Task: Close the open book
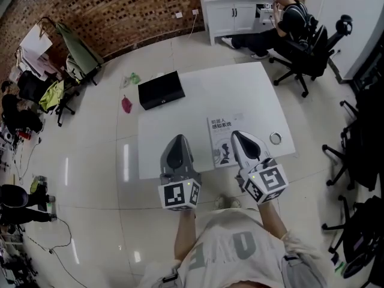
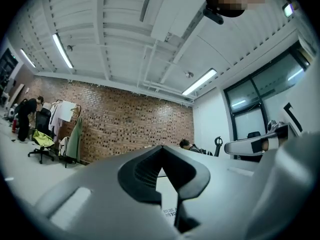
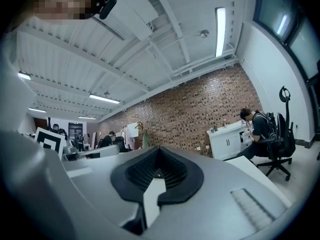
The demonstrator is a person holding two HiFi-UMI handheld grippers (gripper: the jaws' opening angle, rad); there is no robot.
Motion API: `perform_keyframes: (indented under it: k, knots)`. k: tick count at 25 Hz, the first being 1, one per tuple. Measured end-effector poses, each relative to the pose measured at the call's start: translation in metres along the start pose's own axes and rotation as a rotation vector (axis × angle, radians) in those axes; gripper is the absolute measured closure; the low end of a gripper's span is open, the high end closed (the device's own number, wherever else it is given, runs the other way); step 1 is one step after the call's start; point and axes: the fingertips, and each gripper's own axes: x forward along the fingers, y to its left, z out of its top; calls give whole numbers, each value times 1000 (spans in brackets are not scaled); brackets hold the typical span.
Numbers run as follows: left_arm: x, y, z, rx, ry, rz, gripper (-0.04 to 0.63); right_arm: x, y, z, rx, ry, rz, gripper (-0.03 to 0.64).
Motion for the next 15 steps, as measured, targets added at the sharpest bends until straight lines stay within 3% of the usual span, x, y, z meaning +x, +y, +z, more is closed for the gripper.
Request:
perform_keyframes:
  k: [8, 15]
  knots:
    - [-44, 37, 7, -53, -44, -9, 581, -5, 36, -43, 10, 119, -20, 612]
    - [-90, 45, 15, -90, -69, 10, 581, -38, 64, -47, 2, 114, -5, 612]
